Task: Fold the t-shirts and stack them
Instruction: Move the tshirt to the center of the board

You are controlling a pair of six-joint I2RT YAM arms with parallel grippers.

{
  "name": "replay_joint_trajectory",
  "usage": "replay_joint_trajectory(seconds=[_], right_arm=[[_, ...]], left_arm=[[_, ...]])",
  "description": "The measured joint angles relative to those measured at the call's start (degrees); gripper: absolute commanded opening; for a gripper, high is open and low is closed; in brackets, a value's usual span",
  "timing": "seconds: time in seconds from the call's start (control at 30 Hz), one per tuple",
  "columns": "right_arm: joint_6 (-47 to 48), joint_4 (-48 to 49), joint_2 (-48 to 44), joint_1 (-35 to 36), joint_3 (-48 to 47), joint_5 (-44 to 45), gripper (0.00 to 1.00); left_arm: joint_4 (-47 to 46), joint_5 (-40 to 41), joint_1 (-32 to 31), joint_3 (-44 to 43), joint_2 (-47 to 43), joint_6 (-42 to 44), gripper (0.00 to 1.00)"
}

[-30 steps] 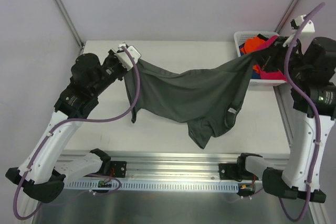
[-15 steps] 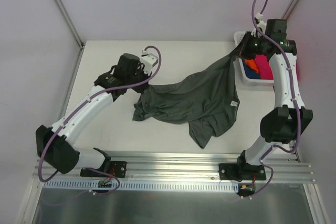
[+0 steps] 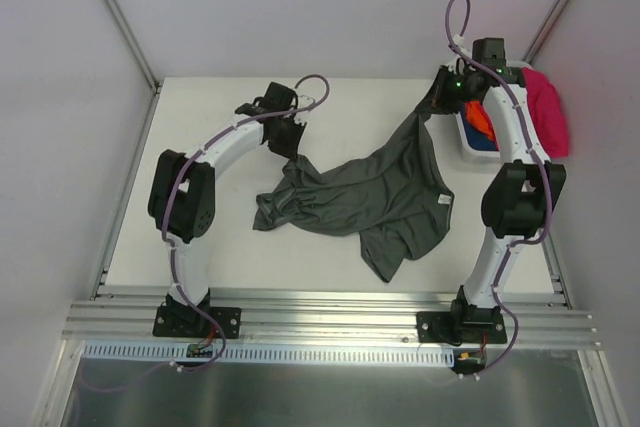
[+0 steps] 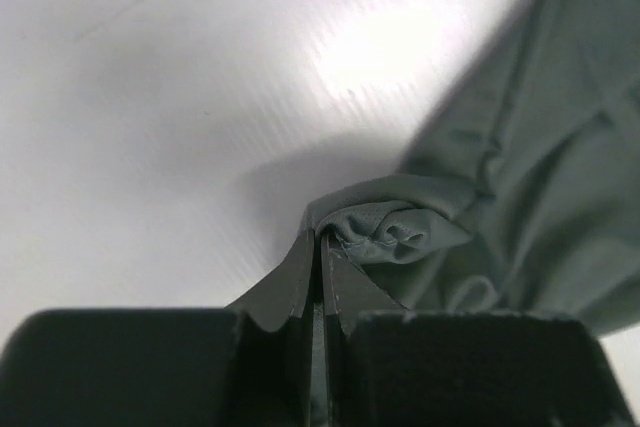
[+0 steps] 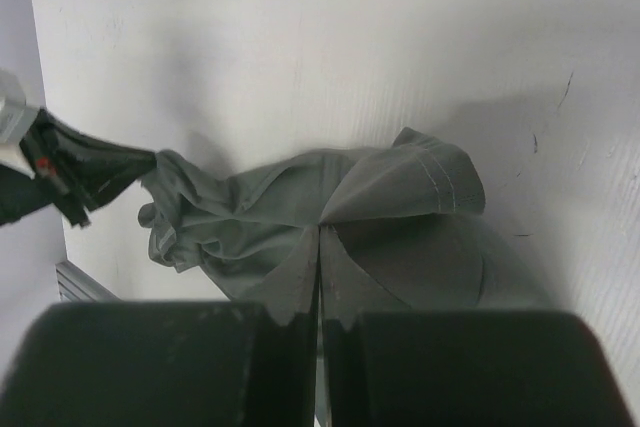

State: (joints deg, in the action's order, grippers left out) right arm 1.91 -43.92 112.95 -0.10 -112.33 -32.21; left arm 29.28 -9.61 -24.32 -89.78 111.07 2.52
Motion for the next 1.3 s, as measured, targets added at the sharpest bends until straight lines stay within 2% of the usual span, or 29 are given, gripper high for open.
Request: replay_joint_trajectory(seconds=[0.17, 0.2, 0.23, 0.33, 0.5, 0.83, 1.13, 1.3], right_arm=[[0.0, 0.02, 1.44, 0.74, -0.07, 0.0, 0.01], [0.0, 0.09, 1.44, 0.74, -0.07, 0.0, 0.01], [0.0, 0.15, 1.44, 0.76, -0.07, 0.0, 0.01], [0.0, 0.5, 1.44, 0.79, -0.07, 0.0, 0.01], [-0.02, 0.98, 1.44, 0.79, -0.04, 0.0, 0.01], [-0.22, 1.7, 1.42, 0.81, 0.68, 0.02, 0.01], [-0.22, 2.08, 1.14, 0.79, 2.32, 0.04, 0.01], [-0.2, 2.08, 0.81, 0.79, 2.93, 0.07, 0.01]], left_arm=[[0.22, -0.46, 5.7, -7.54, 9.09, -0.96, 0.01], [0.13, -0.44, 6.75, -8.96, 10.51, -1.14, 0.1], [0.22, -0.39, 7.65, -10.29, 11.52, -1.25, 0.39], [0.04, -0.07, 9.75, -13.33, 13.14, -1.81, 0.72], [-0.33, 0.17, 9.38, -14.78, 13.07, -1.9, 0.73], [0.28, -0.39, 9.03, -12.33, 11.54, -1.62, 0.6], [0.28, 0.28, 11.26, -25.33, 19.19, -1.27, 0.55], [0.33, 0.39, 12.09, -26.86, 21.46, -1.27, 0.53]])
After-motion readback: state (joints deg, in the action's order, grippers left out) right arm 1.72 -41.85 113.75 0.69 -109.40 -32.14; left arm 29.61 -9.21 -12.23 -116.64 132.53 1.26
